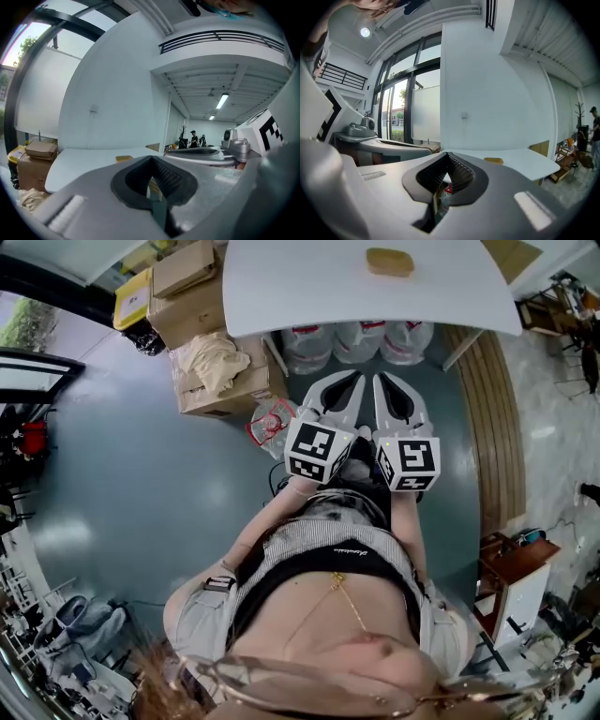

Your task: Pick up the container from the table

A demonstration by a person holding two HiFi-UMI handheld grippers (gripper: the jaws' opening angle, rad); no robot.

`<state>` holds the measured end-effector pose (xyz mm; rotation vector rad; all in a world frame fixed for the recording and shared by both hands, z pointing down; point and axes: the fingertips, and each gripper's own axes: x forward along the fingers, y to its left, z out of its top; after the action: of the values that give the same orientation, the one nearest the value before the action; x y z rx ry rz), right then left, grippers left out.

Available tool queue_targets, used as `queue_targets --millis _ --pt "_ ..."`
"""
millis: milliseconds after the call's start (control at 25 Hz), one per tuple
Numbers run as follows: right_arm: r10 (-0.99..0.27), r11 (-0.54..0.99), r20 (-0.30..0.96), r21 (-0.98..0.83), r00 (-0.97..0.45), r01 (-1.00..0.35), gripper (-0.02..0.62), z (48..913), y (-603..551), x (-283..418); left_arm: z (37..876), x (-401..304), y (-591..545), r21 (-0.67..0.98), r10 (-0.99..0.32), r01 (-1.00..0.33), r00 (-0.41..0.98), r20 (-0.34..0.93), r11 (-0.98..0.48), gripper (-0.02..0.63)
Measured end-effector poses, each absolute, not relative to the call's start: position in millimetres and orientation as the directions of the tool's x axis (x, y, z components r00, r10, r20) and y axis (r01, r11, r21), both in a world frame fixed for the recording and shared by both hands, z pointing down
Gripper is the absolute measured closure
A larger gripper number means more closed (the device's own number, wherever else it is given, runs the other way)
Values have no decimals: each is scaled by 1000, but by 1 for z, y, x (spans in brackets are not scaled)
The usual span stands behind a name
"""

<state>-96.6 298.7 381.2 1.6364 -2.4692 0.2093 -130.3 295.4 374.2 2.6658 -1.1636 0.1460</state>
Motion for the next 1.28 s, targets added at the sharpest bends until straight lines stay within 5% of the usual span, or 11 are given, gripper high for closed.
queue_targets --millis 1280 --pt "-863 469 184 -58 -471 -882 570 377 169 38 370 -6 164 124 -775 -796 605 183 -593 604"
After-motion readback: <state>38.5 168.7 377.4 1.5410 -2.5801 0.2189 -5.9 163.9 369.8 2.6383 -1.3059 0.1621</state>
